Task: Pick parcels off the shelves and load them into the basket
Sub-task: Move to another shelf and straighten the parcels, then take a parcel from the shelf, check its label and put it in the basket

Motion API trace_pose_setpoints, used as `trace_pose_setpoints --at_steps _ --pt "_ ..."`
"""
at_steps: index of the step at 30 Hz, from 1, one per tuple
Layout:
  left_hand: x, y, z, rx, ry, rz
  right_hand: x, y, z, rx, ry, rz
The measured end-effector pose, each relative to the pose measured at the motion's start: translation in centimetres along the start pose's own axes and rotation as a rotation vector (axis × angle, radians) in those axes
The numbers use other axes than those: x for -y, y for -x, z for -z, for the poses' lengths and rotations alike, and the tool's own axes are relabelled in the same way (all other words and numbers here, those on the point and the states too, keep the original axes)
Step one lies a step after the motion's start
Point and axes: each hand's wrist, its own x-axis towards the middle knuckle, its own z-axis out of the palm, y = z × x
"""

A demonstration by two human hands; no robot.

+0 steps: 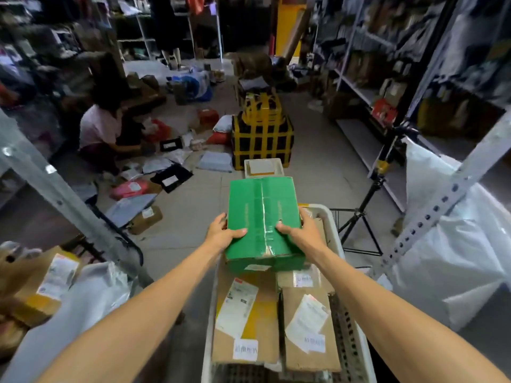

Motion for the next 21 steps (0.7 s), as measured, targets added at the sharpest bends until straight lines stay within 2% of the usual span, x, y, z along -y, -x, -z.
trace_pose_setpoints --at_steps 12,21 --pt "2.0 -13.3 1.6 0.076 0.057 0.112 -2.4 -10.4 -4.4 -0.034 0.053 -0.044" --pt "3.7 -13.7 1.9 0.048 0.086 0.109 -4.3 -10.6 -4.9 -0.081 -0.051 -0.085"
